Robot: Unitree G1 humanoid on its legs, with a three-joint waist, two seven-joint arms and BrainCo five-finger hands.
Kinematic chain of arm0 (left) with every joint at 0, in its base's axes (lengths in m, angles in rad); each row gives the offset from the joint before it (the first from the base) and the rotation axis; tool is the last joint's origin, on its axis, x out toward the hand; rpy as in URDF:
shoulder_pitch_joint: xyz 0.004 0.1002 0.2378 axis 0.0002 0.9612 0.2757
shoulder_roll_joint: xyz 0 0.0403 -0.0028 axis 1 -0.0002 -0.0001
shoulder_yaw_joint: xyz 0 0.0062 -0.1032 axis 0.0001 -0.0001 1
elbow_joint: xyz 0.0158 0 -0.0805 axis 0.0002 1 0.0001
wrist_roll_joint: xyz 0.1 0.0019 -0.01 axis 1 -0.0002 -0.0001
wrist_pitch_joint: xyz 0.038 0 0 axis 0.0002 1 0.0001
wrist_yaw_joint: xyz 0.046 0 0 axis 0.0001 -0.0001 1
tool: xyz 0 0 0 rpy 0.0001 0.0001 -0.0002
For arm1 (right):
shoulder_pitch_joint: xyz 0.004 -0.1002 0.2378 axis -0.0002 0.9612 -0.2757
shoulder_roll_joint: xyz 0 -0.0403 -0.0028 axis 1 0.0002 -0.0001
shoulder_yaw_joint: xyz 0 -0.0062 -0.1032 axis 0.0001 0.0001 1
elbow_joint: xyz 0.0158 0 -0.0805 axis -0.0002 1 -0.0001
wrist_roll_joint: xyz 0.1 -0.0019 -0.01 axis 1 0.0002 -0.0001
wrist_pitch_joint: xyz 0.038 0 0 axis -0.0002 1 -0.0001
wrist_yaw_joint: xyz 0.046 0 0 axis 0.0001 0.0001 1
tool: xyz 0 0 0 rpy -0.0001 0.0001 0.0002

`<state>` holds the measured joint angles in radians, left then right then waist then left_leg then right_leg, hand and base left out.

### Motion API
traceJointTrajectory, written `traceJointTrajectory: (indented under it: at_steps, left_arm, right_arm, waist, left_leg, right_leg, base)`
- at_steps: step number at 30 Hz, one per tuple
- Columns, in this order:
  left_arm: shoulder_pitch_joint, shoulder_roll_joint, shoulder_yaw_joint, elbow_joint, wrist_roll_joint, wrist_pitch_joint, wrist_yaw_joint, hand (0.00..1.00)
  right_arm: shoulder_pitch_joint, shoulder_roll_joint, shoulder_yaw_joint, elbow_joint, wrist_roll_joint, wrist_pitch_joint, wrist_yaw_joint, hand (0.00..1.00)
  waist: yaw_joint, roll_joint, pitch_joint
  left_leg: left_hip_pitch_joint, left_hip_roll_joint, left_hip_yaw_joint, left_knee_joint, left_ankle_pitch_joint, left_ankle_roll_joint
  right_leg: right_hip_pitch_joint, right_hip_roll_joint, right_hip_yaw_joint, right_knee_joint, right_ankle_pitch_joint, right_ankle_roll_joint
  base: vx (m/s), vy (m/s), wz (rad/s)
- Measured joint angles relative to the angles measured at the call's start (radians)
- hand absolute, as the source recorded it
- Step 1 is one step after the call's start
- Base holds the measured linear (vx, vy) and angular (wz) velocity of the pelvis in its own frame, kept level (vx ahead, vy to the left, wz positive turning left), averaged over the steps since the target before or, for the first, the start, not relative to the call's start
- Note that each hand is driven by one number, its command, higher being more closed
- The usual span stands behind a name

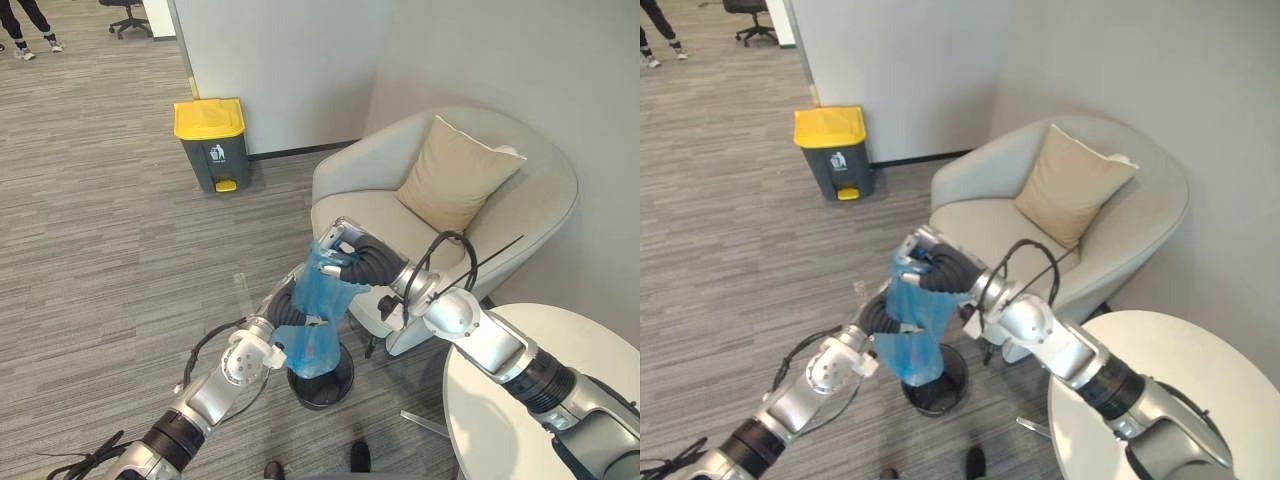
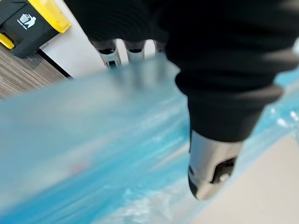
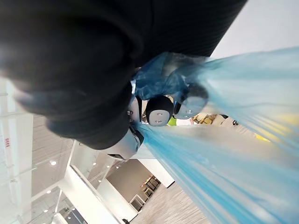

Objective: Gather rubbish on tea table into small bin, then transfer packed bag to large trash can.

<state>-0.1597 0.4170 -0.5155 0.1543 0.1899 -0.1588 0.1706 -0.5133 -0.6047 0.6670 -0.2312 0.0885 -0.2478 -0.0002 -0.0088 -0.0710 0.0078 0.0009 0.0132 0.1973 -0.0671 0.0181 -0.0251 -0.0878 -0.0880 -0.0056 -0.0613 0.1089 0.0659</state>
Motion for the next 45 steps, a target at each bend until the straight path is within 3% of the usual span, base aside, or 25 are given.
traceJointTrajectory:
  at_steps: [7,17,18,30,45]
  left_arm:
    - [-0.022,-0.101,-0.021,0.133,0.026,0.016,0.005,0.0]
    - [-0.024,-0.185,-0.034,0.318,0.034,0.03,0.001,0.0]
    - [-0.024,-0.195,-0.033,0.337,0.046,0.041,0.003,1.0]
    - [-0.028,-0.215,0.048,0.368,0.02,0.07,0.072,1.0]
    - [0.04,-0.236,0.148,0.257,-0.045,0.081,0.103,1.0]
  right_arm:
    - [-0.035,0.096,0.049,0.004,0.029,0.012,0.004,1.0]
    - [-0.093,0.219,0.092,0.079,0.089,0.058,0.032,1.0]
    - [-0.095,0.232,0.092,0.086,0.093,0.059,0.033,1.0]
    - [-0.093,0.327,0.094,0.093,0.158,0.069,0.049,1.0]
    - [0.161,0.318,0.012,0.093,0.105,0.035,0.069,1.0]
  waist:
    - [0.0,-0.001,-0.001]
    - [0.004,-0.007,-0.004]
    - [0.004,-0.008,-0.004]
    - [-0.006,-0.009,-0.005]
    - [-0.011,-0.009,-0.005]
  left_leg:
    - [0.001,0.0,0.004,0.0,0.0,0.0]
    - [0.0,0.004,0.017,-0.004,0.0,0.0]
    - [0.0,0.006,0.017,-0.005,0.0,0.0]
    - [0.013,0.013,0.04,-0.006,-0.006,-0.005]
    - [0.02,0.013,0.04,-0.011,-0.007,-0.006]
  right_leg:
    - [-0.002,0.0,0.007,0.0,0.0,0.0]
    - [-0.014,0.005,0.021,0.006,0.0,0.0]
    - [-0.015,0.005,0.021,0.006,0.0,0.0]
    - [-0.017,0.015,0.046,0.01,0.001,-0.001]
    - [-0.016,0.015,0.05,0.019,-0.001,0.001]
  base:
    - [0.0,0.0,0.0]
    - [-0.01,-0.007,-0.03]
    - [0.0,0.0,0.0]
    - [-0.01,-0.006,-0.05]
    - [0.0,-0.001,-0.01]
